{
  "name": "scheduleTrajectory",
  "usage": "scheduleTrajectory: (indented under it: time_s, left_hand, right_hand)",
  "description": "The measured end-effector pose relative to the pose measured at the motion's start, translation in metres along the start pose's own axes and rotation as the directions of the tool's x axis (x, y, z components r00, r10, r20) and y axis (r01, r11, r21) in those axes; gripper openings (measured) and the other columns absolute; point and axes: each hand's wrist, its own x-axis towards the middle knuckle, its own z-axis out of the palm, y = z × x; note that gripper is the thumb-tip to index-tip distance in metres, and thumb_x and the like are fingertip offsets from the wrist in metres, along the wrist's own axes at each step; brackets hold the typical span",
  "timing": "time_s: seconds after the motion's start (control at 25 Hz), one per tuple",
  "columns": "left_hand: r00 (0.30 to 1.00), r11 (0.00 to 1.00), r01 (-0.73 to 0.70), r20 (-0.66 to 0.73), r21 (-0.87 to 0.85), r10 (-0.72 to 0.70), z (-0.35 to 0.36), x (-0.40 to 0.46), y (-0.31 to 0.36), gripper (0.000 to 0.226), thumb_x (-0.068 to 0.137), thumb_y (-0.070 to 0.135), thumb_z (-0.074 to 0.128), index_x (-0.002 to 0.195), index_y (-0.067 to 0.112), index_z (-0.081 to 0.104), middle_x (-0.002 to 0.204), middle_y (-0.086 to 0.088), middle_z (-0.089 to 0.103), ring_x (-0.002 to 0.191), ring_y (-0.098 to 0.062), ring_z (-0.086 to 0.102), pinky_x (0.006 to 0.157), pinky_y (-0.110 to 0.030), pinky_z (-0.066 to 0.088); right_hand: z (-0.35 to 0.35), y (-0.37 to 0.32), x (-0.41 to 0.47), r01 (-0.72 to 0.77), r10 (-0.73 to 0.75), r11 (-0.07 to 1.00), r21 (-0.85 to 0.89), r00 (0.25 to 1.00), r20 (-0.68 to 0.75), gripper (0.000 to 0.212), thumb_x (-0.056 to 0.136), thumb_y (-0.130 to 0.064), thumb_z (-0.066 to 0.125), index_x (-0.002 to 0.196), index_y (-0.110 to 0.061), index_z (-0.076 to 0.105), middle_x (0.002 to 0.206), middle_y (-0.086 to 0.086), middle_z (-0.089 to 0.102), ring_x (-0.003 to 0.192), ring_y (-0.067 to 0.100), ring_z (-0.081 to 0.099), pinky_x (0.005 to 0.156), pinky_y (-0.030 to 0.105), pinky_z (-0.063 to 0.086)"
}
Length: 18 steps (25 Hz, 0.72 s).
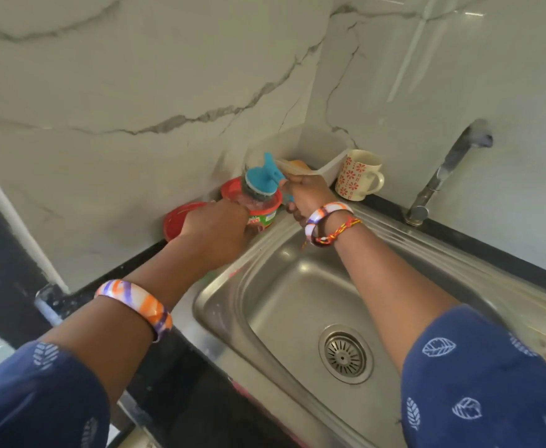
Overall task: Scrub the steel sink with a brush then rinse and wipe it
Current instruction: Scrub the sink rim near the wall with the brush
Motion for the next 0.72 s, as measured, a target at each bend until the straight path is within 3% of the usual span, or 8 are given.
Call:
scheduleTrajectory:
  time_s: [0.12, 0.2, 0.28, 0.4, 0.52, 0.64, 0.72]
  left_hand:
    - [0.989, 0.987, 0.129, -0.067, -0.093, -0.135, -0.008, -0.043, 0.032, 0.049, 0.097, 0.040, 0.039, 0.135, 0.009, 0.041, 0.144, -0.015, 0.038, 0.125, -0.035, 0.046, 0.091, -0.044, 0.045]
    - [0.963, 0.954, 0.237, -0.086, -0.183, -0.256, -0.007, -0.074, 0.054, 0.058, 0.098, 0.038, 0.039, 0.146, 0.008, 0.025, 0.157, -0.014, 0.012, 0.139, -0.035, 0.028, 0.104, -0.046, 0.036]
    - [0.914, 0.891, 0.363, -0.081, -0.271, -0.397, 0.001, -0.110, 0.083, 0.062, 0.099, 0.037, 0.038, 0.149, 0.006, 0.018, 0.159, -0.012, 0.000, 0.145, -0.033, 0.015, 0.111, -0.046, 0.028]
    - [0.833, 0.793, 0.517, -0.021, -0.322, -0.552, 0.021, -0.159, 0.128, 0.067, 0.099, 0.037, 0.035, 0.149, 0.000, 0.012, 0.158, -0.018, -0.005, 0.146, -0.034, 0.004, 0.115, -0.048, 0.020]
    - [0.730, 0.679, 0.645, 0.017, -0.351, -0.684, 0.037, -0.192, 0.161, 0.069, 0.100, 0.036, 0.030, 0.149, -0.004, 0.002, 0.155, -0.024, -0.012, 0.146, -0.034, -0.007, 0.120, -0.043, 0.006]
    - [0.608, 0.546, 0.731, 0.027, -0.409, -0.793, 0.048, -0.208, 0.180, 0.066, 0.101, 0.033, 0.026, 0.149, -0.005, 0.002, 0.155, -0.024, -0.013, 0.145, -0.034, -0.011, 0.120, -0.042, -0.001]
    - [0.532, 0.470, 0.759, 0.013, -0.450, -0.847, 0.055, -0.216, 0.186, 0.062, 0.101, 0.030, 0.024, 0.149, -0.004, 0.003, 0.155, -0.024, -0.012, 0.145, -0.034, -0.012, 0.120, -0.042, -0.003]
  right_hand:
    - [-0.037, -0.004, -0.047, -0.117, 0.090, 0.952, 0.284, 0.990, 0.108, 0.029, 0.098, -0.018, 0.044, 0.123, -0.010, 0.054, 0.058, 0.003, 0.036, 0.020, 0.000, 0.028, 0.027, 0.008, 0.018]
    - [-0.067, -0.004, -0.078, -0.149, 0.071, 0.923, 0.354, 0.972, 0.222, 0.021, 0.099, -0.020, 0.041, 0.118, -0.019, 0.050, 0.059, 0.002, 0.035, 0.022, 0.001, 0.028, 0.031, 0.006, 0.021]
    - [-0.102, 0.007, -0.116, -0.161, 0.039, 0.915, 0.370, 0.948, 0.316, 0.014, 0.100, -0.021, 0.039, 0.111, -0.020, 0.048, 0.057, 0.002, 0.042, 0.027, 0.003, 0.037, 0.034, 0.007, 0.029]
    - [-0.160, 0.037, -0.176, -0.081, 0.009, 0.982, 0.168, 0.921, 0.389, 0.013, 0.099, -0.015, 0.041, 0.106, -0.015, 0.052, 0.064, 0.000, 0.064, 0.040, 0.001, 0.055, 0.038, 0.012, 0.040]
    - [-0.217, 0.075, -0.232, -0.063, 0.096, 0.994, -0.084, 0.866, 0.491, 0.015, 0.098, -0.007, 0.041, 0.102, -0.014, 0.053, 0.076, 0.002, 0.058, 0.037, -0.002, 0.044, 0.032, 0.010, 0.031]
    - [-0.282, 0.102, -0.287, -0.186, 0.256, 0.967, -0.176, 0.756, 0.603, 0.031, 0.097, -0.009, 0.043, 0.119, -0.028, 0.053, 0.070, 0.003, 0.053, 0.036, 0.000, 0.034, 0.028, 0.009, 0.023]
    - [-0.320, 0.112, -0.322, -0.178, 0.320, 0.945, -0.274, 0.671, 0.668, 0.038, 0.095, -0.010, 0.046, 0.122, -0.035, 0.055, 0.065, 0.000, 0.054, 0.037, 0.001, 0.032, 0.029, 0.009, 0.023]
